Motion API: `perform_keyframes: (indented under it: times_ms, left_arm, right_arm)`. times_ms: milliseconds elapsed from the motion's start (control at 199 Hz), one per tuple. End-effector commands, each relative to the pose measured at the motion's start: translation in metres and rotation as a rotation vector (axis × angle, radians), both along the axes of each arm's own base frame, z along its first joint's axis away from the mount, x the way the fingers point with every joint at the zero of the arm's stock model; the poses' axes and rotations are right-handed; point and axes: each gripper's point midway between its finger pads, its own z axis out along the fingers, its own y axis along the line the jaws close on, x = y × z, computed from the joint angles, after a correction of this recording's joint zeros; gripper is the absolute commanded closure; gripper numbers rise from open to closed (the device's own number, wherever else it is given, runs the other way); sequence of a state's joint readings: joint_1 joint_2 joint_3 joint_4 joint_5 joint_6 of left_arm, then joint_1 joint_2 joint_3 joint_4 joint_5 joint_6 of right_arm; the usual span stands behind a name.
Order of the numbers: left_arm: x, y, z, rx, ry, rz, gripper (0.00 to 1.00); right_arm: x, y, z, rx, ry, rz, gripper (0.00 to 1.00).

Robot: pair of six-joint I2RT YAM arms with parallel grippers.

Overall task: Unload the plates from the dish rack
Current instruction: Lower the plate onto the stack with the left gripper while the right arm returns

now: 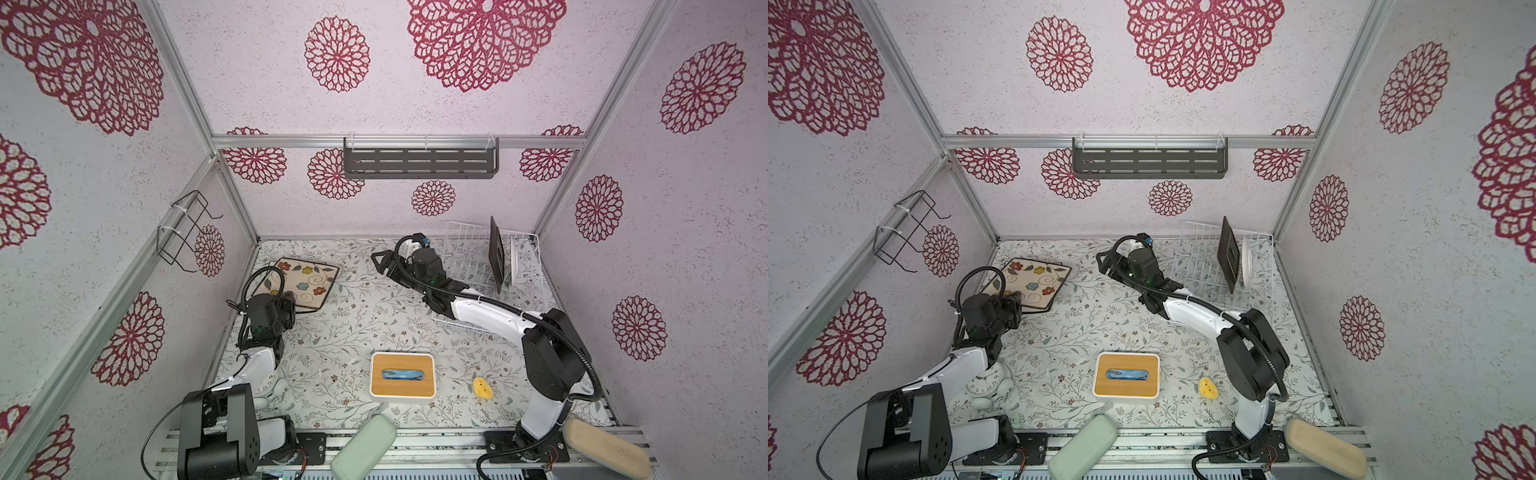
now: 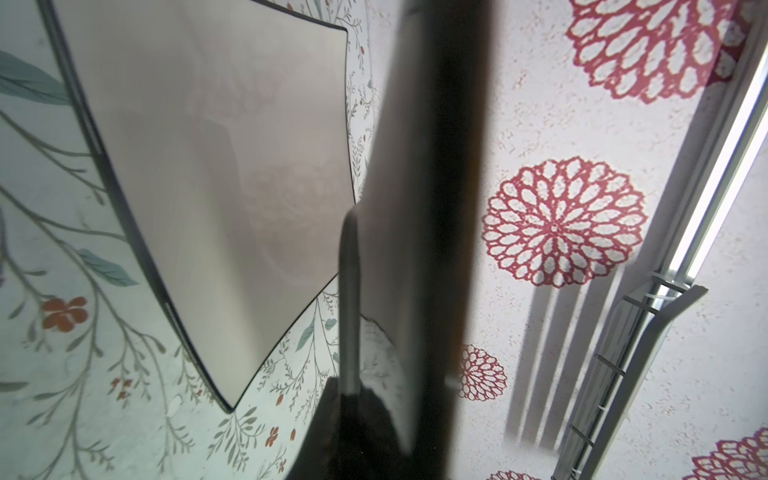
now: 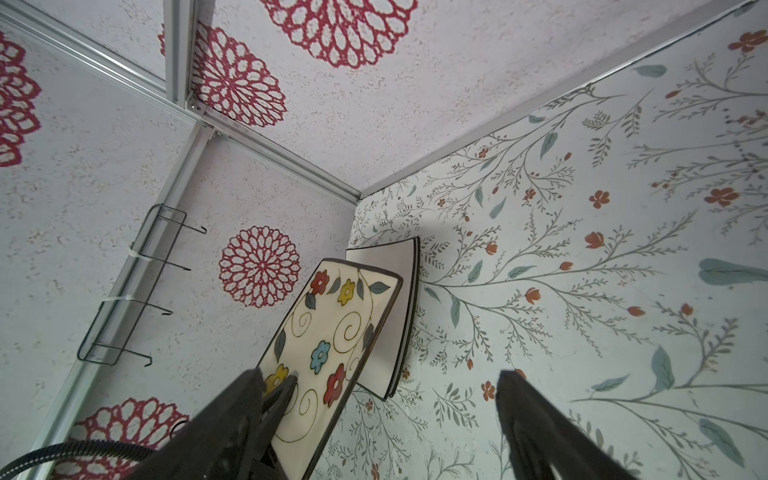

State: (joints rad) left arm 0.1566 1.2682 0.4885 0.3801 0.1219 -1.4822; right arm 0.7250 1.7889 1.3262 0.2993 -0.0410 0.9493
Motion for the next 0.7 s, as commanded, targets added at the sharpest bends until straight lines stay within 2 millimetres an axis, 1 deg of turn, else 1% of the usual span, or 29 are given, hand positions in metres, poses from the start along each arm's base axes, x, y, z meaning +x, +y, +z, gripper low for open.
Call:
perform_keyframes:
  times_ms: [0,201,272,523,699]
  left_arm:
    - [0.017,0.015,0.077,0.052,-0.286,0.045,1.00]
    - [0.020,0.032,0.066,0.038,-0.279,0.083,1.00]
    - [0.023,0.035,0.064,0.031,-0.281,0.086,1.00]
    - [0.028,0.044,0.054,0.018,-0.251,0.117,1.00]
    - [0.033,0.044,0.048,0.001,-0.255,0.115,1.00]
  right_arm:
    - [-0.009,-0.008,0.039,-0.027,-0.099,-0.006,0.10]
    - [-0.010,-0.002,0.026,-0.067,-0.078,0.017,0.10]
    - [-0.010,0.000,0.023,-0.072,-0.076,0.015,0.10]
    - [-0.009,0.002,0.021,-0.078,-0.083,0.009,0.09]
    - [-0.009,0.002,0.022,-0.096,-0.089,0.012,0.09]
